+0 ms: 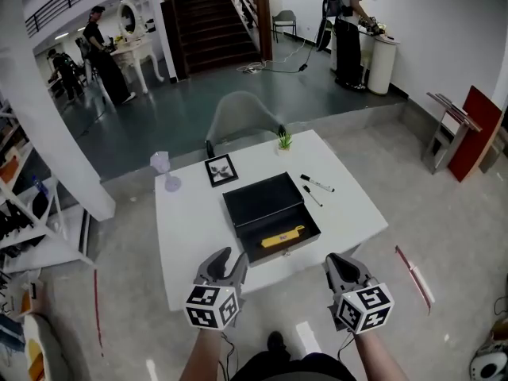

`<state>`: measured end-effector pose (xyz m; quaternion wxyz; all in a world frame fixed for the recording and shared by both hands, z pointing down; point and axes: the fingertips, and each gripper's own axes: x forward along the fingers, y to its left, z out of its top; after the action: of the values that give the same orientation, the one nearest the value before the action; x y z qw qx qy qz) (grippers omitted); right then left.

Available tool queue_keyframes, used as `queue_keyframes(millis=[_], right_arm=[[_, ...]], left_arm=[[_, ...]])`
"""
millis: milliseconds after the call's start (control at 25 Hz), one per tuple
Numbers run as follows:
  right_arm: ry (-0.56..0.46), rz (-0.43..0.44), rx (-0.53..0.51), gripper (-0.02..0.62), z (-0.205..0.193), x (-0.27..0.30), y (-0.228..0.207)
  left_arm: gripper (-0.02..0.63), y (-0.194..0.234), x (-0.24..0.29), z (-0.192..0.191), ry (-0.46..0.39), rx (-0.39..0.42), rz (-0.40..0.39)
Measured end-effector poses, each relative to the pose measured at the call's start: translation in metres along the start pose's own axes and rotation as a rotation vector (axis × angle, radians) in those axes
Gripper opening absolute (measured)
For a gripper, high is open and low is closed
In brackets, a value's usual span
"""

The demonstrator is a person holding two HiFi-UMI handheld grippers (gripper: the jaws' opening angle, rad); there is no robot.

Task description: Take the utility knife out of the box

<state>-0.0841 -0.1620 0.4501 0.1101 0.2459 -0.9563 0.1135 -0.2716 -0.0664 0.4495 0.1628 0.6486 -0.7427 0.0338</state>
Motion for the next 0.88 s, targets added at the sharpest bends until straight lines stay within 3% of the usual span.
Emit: queue_keyframes(millis=[480, 880], right_arm=[[0.003, -0.108, 0.036, 0.003, 0.001, 0.013, -0.032], [-0.011, -0.167, 0.075, 0.003, 0.001, 0.023, -0.068]], left_arm=[[0.149, 0.003, 0.063, 0.010, 0.086, 0.139, -0.108], [0.153, -0.015, 0.124, -0.004, 0.251, 0.297, -0.219]])
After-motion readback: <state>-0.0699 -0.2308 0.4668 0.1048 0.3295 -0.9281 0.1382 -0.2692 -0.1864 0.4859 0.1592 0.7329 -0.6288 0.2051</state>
